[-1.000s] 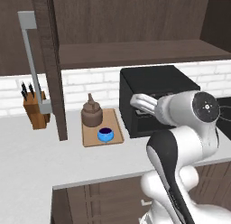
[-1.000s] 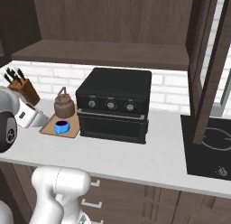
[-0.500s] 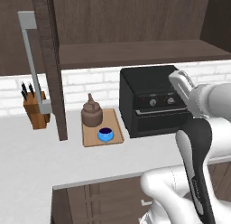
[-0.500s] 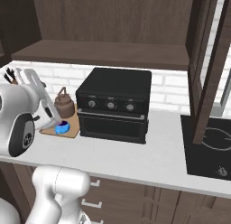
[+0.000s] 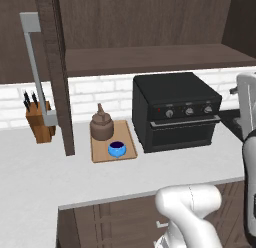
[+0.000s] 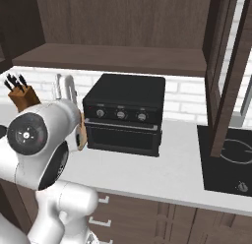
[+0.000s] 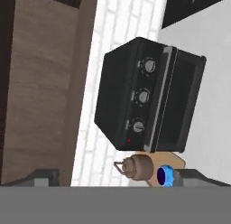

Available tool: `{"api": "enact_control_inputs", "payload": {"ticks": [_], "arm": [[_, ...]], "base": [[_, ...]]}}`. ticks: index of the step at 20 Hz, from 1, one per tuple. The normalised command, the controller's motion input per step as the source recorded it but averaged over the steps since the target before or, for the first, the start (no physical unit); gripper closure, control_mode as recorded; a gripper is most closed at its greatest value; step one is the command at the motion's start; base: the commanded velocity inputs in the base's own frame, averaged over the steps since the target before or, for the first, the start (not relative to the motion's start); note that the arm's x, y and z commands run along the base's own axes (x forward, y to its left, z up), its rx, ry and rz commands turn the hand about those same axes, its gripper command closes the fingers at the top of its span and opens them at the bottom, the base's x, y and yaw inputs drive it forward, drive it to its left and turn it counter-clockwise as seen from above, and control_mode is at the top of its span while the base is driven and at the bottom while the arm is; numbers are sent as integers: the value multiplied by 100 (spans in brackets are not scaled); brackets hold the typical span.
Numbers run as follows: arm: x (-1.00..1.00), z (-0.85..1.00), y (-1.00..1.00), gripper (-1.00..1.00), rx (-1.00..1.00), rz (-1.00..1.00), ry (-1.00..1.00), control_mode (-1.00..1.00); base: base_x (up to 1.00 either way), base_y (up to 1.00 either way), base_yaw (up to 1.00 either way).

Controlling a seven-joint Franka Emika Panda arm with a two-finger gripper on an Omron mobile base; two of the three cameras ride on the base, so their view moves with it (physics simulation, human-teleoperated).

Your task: Pick the kettle from the counter and place it on the tray. Then pick the mug from the cabinet and place it on the tray. Then close the cabinet doors.

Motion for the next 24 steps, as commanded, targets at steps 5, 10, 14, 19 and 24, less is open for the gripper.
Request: {"api": "enact_control_inputs", "payload": {"ticks": [5,10,14,19,24], "arm": [[-36,11,-52,-100,38,8,-12,-100],[-38,21,-53,-100,25,1,-9,-100],[-21,16,-45,-100,1,-40,3,-100],[-26,13,-51,-100,1,-44,1,-100],[-38,3,-56,-100,1,-49,1,-100]], "base": [[0,0,0],[0,0,0],[0,0,0],[0,0,0],[0,0,0]]}}
